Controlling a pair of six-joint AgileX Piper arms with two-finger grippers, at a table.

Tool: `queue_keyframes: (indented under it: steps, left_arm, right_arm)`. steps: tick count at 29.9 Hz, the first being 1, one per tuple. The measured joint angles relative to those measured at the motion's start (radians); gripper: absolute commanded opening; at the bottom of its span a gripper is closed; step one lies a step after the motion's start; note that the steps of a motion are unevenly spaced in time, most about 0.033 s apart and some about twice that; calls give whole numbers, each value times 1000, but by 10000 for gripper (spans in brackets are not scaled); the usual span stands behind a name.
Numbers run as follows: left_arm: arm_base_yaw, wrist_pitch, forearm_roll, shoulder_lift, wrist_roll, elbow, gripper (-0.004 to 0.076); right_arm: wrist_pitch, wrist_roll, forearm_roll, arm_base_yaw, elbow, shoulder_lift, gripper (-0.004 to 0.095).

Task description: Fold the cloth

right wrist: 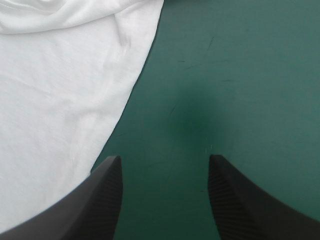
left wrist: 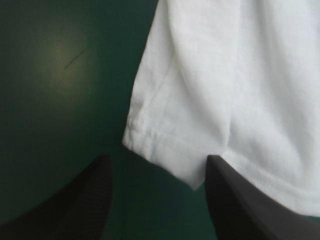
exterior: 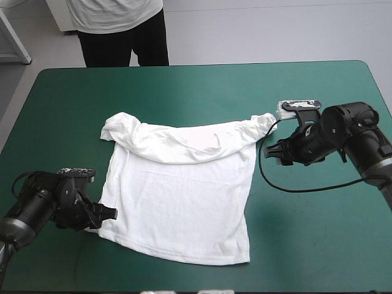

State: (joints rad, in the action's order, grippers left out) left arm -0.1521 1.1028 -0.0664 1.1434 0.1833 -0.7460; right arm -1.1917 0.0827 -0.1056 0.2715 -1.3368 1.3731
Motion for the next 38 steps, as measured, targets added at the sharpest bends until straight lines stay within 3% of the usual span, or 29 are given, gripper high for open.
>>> queue_keyframes:
  steps: [7, 14, 21, 22, 24, 27, 32, 38]
  left_arm:
    - [0, -58, -54, 19, 28, 30, 411]
    - [0, -132, -42, 147, 27, 66, 410]
    - [0, -94, -34, 234, 21, 29, 398]
    - [0, -88, -32, 245, 21, 23, 379]
    - [0, -73, -21, 266, 16, 10, 258]
    - [0, -69, 13, 282, 9, 3, -6]
    - [-5, -76, 49, 284, 7, 3, -10]
    - [-5, -79, 50, 285, 7, 2, -10]
  right_arm:
    - [1, -7, 0, 0, 1, 0, 486]
    - [2, -8, 0, 0, 6, 0, 485]
    - [-2, -8, 0, 0, 7, -1, 486]
    - [-3, -8, 0, 0, 7, -1, 486]
    - [-11, -11, 0, 0, 7, -1, 486]
    - [-31, -13, 0, 0, 7, -1, 486]
    - [-46, -19, -26, 10, 8, -11, 486]
    - [-46, 37, 13, 184, 10, -31, 486]
